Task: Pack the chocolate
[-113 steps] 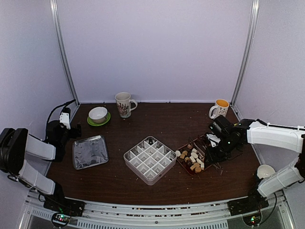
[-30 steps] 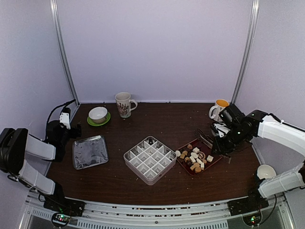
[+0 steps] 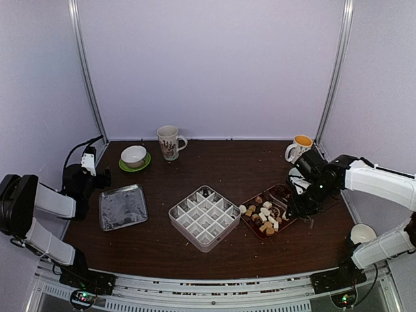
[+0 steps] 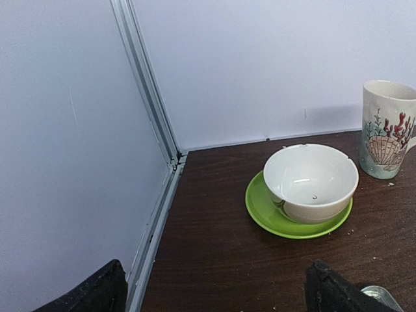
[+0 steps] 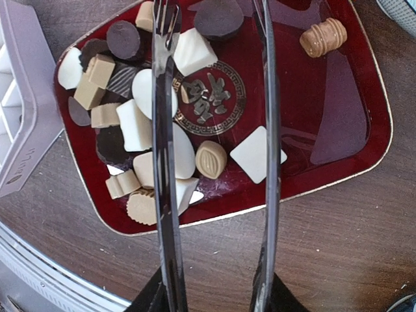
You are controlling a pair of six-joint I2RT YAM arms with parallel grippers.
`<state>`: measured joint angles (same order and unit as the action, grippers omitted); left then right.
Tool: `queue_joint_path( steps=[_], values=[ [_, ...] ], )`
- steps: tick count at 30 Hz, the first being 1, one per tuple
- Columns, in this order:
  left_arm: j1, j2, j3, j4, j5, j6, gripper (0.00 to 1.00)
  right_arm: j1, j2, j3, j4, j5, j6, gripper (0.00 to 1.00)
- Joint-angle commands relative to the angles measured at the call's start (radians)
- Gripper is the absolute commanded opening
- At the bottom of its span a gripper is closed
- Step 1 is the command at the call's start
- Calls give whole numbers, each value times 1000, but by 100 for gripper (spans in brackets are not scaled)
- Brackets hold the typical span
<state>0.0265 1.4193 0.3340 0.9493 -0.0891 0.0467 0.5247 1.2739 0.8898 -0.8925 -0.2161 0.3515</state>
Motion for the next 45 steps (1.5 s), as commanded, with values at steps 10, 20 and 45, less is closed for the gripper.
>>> queue_joint_path(
  steps=[10, 20, 45],
  values=[
    [9, 6, -1, 59, 0, -4, 98, -20, 42, -51, 55, 30, 57, 33],
    [9, 5, -1, 59, 0, -4, 98, -22, -17, -41, 6, 1, 58, 28],
    [9, 6, -1, 59, 0, -4, 98, -5, -163, 58, 55, -214, 0, 23]
  ],
)
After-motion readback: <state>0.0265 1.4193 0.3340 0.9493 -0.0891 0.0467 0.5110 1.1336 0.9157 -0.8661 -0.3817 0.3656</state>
